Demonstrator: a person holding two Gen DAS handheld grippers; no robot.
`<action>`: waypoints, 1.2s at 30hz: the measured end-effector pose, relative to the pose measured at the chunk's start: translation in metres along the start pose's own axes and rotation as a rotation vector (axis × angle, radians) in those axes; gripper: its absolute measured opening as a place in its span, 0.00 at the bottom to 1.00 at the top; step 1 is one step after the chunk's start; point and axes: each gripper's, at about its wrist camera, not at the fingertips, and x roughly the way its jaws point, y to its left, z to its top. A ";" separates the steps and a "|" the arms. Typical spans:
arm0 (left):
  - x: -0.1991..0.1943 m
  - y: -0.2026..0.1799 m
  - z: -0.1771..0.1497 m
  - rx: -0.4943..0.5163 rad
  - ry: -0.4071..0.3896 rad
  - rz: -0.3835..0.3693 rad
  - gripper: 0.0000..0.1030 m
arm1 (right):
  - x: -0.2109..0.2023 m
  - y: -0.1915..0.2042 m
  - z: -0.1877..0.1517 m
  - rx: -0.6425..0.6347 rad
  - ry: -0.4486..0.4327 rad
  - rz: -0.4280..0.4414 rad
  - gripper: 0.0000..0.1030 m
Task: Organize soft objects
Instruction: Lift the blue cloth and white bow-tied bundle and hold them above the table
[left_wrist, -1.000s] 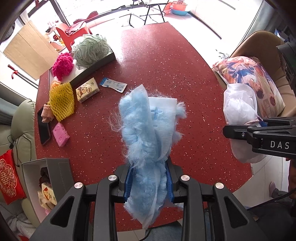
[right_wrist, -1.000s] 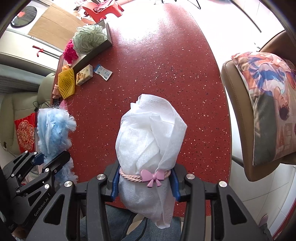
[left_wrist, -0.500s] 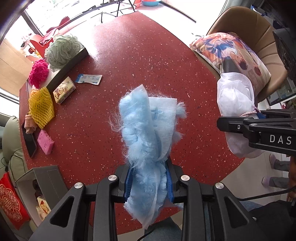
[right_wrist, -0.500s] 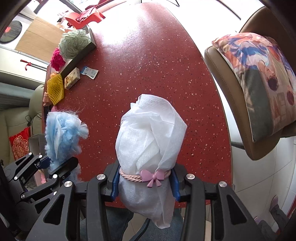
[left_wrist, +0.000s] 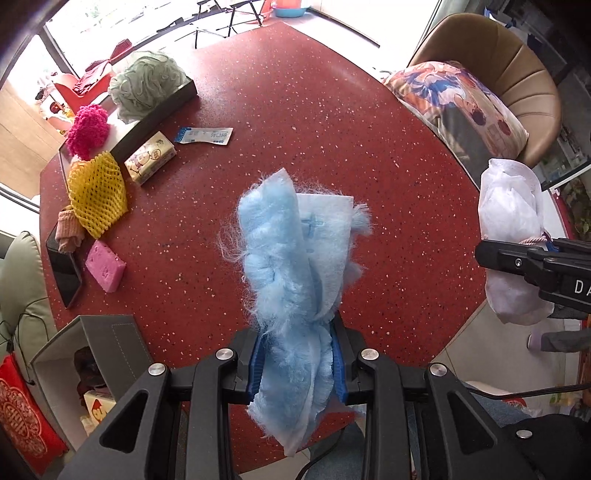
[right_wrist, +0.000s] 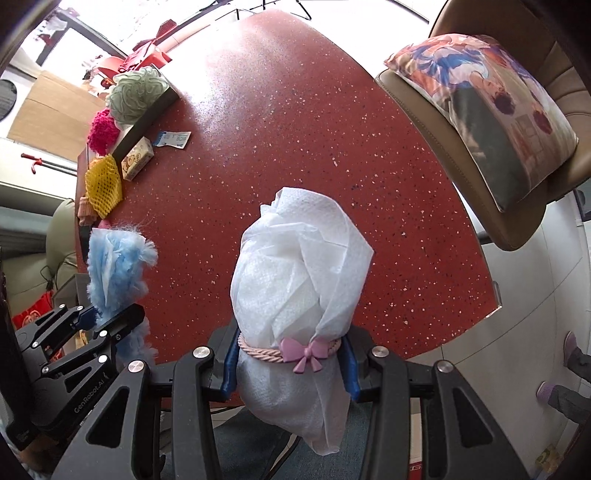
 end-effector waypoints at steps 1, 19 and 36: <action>-0.004 0.004 -0.001 -0.004 -0.013 -0.002 0.31 | -0.004 0.005 0.000 -0.005 -0.012 -0.002 0.46; -0.019 0.045 -0.026 -0.098 -0.070 0.016 0.31 | -0.013 0.062 -0.001 -0.131 -0.036 -0.027 0.46; -0.020 0.056 -0.025 -0.123 -0.090 0.006 0.31 | -0.014 0.071 0.004 -0.138 -0.041 -0.041 0.46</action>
